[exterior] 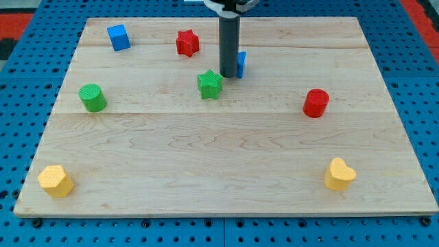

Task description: Push the blue triangle towards the top right

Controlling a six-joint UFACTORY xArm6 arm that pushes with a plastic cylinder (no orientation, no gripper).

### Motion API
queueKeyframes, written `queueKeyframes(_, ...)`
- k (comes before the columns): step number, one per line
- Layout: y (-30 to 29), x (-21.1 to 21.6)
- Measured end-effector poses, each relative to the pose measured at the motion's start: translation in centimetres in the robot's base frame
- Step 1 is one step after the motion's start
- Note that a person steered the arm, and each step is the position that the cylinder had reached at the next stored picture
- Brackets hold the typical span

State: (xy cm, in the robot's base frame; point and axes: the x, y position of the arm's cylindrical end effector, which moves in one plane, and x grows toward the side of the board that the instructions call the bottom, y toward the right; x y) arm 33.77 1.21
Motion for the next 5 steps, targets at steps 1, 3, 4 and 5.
queueKeyframes(1,3.3,-2.7)
queueKeyframes(3,11.7,-6.1)
queueKeyframes(4,5.1,-3.8)
queueKeyframes(5,-5.1,0.5)
